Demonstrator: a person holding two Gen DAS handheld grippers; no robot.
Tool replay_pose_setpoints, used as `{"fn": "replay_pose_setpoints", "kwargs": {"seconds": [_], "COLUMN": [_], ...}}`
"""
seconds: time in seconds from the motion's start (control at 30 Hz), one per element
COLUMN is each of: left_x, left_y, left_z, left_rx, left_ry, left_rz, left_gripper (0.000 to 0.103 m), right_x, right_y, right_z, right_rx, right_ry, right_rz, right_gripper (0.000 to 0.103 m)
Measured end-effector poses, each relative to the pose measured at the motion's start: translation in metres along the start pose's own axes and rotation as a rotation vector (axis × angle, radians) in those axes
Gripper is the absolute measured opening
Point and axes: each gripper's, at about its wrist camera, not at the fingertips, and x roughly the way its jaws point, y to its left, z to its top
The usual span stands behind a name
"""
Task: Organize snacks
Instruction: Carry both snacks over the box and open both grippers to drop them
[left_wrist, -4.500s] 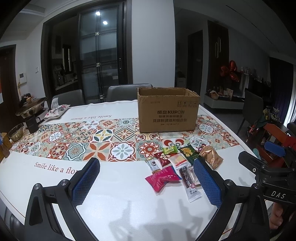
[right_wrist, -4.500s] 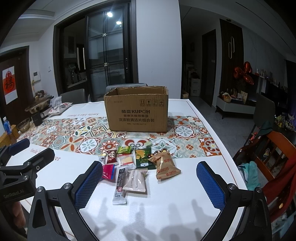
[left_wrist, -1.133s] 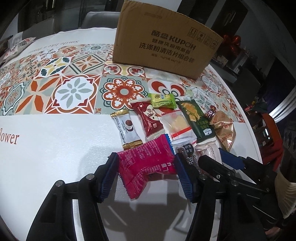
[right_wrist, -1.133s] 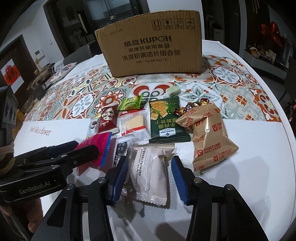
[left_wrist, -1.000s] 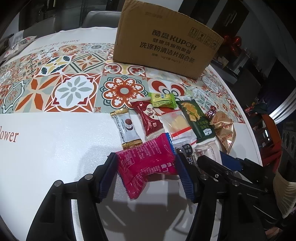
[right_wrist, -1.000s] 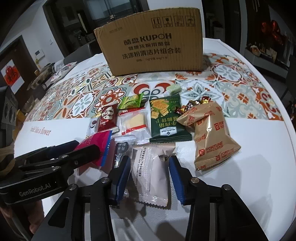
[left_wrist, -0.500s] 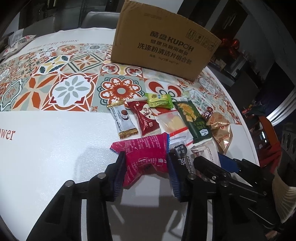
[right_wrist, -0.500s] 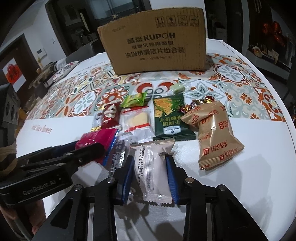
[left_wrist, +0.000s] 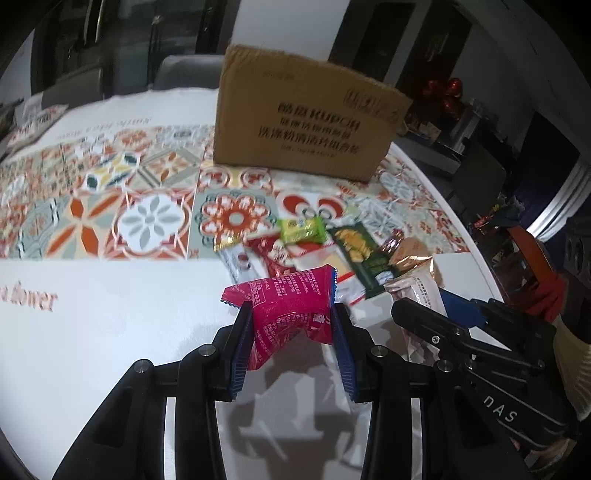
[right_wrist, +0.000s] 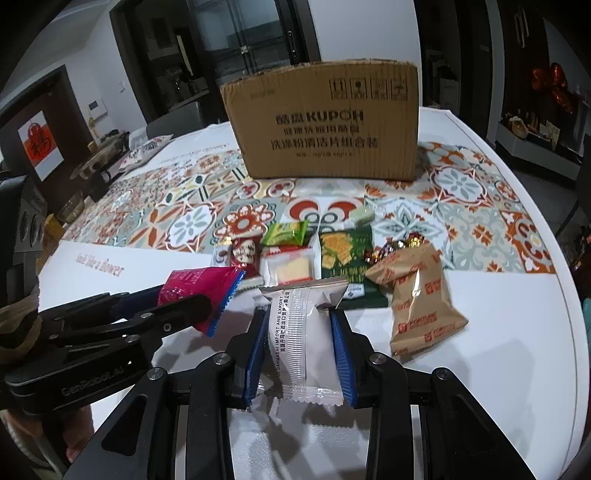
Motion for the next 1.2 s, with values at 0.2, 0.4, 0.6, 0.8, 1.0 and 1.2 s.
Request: {"fn": "replay_pose_setpoints", "kwargs": {"seconds": [0.2, 0.4, 0.6, 0.8, 1.0, 1.2], "left_x": [-0.026, -0.044, -0.054, -0.058, -0.05, -0.036], "left_y": [-0.012, -0.021, -0.025, -0.028, -0.027, -0.025], "left_z": [0.028, 0.063, 0.097, 0.131, 0.166, 0.198], "left_rx": [0.077, 0.117, 0.153, 0.182, 0.201, 0.226], "left_ry": [-0.108, -0.212, -0.28, -0.328, -0.346, -0.358], "left_rz": [0.016, 0.025, 0.044, 0.059, 0.067, 0.077], "left_gripper": [0.04, 0.04, 0.04, 0.04, 0.04, 0.04], "right_x": [-0.02, -0.039, -0.049, -0.053, -0.047, -0.031], "right_y": [0.0, -0.003, -0.007, -0.009, -0.017, -0.025], "right_z": [0.023, 0.059, 0.091, 0.124, 0.161, 0.192], "right_rx": [-0.025, -0.033, -0.037, -0.05, -0.054, -0.065], "right_ry": [-0.059, -0.152, -0.228, -0.285, -0.299, -0.285], "right_rz": [0.007, 0.004, -0.004, -0.008, -0.009, -0.021], "right_gripper": [0.035, 0.035, 0.035, 0.035, 0.035, 0.035]}}
